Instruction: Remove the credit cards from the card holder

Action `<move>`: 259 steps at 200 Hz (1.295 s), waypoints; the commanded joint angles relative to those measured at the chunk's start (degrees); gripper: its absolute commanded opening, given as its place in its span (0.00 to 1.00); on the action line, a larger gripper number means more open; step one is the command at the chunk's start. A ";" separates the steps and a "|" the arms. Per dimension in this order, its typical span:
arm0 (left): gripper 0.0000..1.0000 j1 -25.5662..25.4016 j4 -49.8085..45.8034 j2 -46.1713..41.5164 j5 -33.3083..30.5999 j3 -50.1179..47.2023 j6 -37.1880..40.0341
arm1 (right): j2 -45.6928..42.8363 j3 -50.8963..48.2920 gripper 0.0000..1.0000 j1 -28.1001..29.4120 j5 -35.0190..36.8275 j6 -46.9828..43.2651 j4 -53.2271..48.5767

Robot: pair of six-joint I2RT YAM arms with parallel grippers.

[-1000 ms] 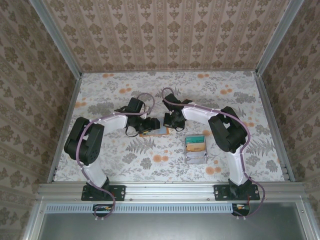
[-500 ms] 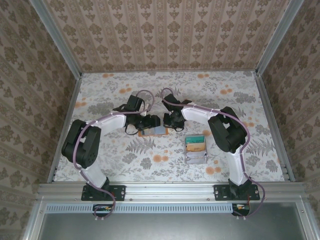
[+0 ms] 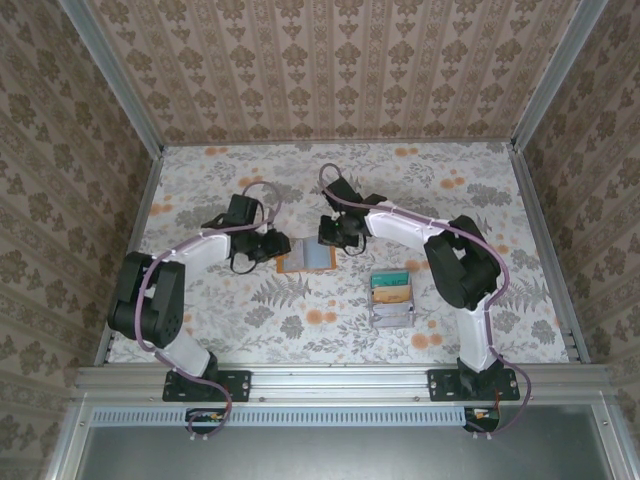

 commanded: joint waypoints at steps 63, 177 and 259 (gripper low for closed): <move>0.18 0.43 1.57 2.69 0.30 -1.85 0.46 | 5.71 3.84 0.18 1.96 -10.73 2.62 5.06; 0.11 -0.25 1.61 6.72 0.89 -0.45 0.12 | 9.77 4.49 0.19 1.61 -11.55 3.60 4.36; 0.10 -0.49 0.95 7.17 0.66 -0.01 0.03 | 10.55 4.93 0.19 1.65 -11.32 4.35 3.47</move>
